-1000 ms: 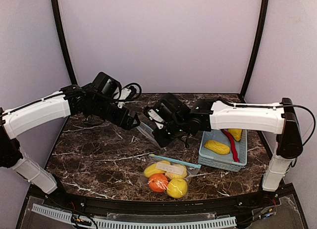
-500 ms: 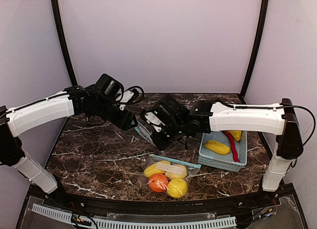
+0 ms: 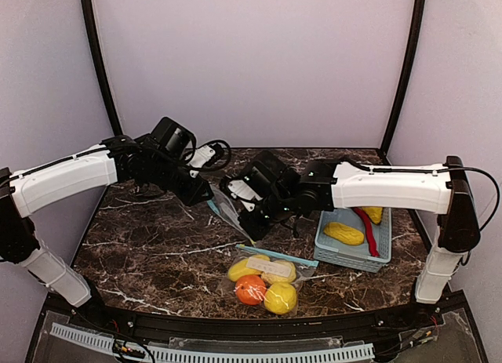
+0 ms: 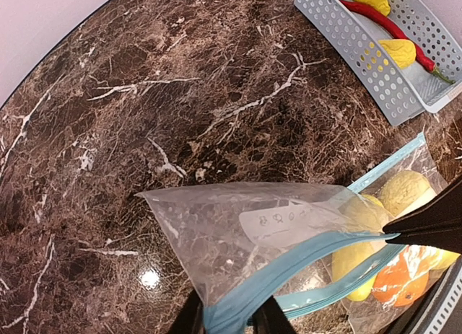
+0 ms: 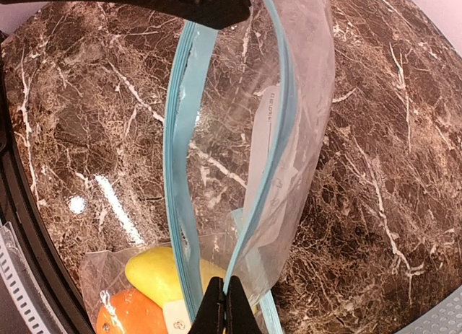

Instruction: Place the food in the zip-top bag and seal the zipper

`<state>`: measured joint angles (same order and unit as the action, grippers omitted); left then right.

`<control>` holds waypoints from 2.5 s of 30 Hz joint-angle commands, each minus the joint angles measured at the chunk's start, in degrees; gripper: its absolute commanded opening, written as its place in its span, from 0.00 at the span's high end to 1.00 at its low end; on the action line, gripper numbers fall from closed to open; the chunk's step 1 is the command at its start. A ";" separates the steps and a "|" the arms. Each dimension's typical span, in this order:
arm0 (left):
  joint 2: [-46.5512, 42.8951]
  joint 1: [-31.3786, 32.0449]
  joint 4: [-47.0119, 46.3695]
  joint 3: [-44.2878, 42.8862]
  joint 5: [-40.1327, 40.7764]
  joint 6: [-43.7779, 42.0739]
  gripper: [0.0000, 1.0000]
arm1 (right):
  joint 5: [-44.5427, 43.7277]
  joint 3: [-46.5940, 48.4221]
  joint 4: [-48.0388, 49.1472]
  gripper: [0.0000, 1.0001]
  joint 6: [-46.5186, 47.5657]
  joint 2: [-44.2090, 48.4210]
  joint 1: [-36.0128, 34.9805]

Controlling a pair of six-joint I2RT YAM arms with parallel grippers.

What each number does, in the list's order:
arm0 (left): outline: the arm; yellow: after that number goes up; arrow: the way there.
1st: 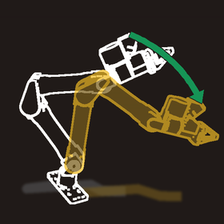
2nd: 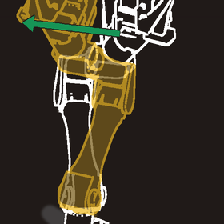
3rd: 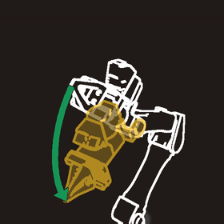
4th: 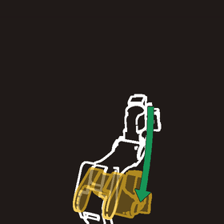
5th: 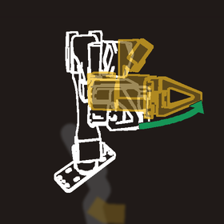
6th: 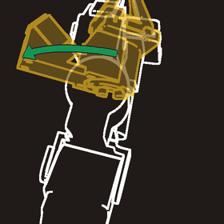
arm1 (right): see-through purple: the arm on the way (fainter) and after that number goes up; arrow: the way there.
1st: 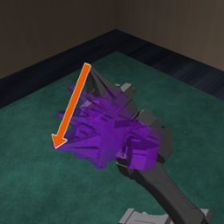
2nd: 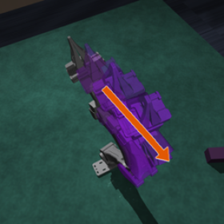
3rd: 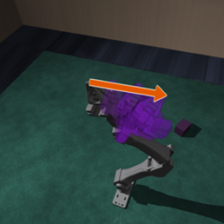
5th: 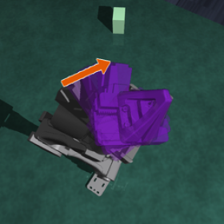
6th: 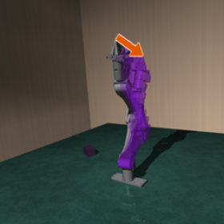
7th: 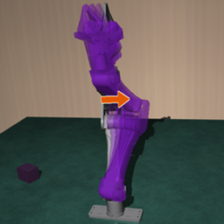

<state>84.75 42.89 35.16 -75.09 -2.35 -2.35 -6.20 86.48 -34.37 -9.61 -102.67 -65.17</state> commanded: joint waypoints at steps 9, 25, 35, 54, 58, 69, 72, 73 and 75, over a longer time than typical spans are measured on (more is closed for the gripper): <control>-0.92 -0.27 2.68 1.11 -0.58 -3.10 0.99 | -4.92 1.79 -1.42 1.00 -2.58 -0.55 0.20; 0.67 -0.29 2.26 2.65 4.29 18.19 0.99 | -8.02 -13.57 -3.31 0.16 -13.13 17.01 10.28; 1.55 -0.32 1.06 2.33 2.47 20.46 0.99 | -4.34 -33.03 -5.98 0.07 -16.13 25.10 28.12; 2.24 -0.28 2.24 2.17 0.53 21.35 0.99 | 13.33 -37.38 1.19 0.26 -3.32 14.61 36.60; 2.91 -0.29 1.93 1.93 0.10 21.33 0.99 | 10.96 -37.77 1.51 0.25 -5.40 14.10 34.51; 2.78 -0.27 1.83 1.84 -0.01 21.67 0.99 | 0.94 -36.98 0.23 0.54 -10.56 16.26 33.97; 2.35 -0.29 2.00 2.02 0.03 21.75 0.99 | -1.51 -36.12 -2.44 0.61 -11.65 18.78 33.97; 2.31 -0.28 2.01 2.08 0.08 21.83 0.99 | -2.47 -35.56 -3.48 0.63 -11.80 20.03 33.99; 1.94 -0.32 2.03 2.20 0.11 22.04 0.99 | -3.52 -34.46 -5.64 0.66 -11.95 22.92 34.00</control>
<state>88.27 42.89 36.05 -73.10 -2.15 18.74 -5.30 49.58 -35.97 -20.05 -85.10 -30.98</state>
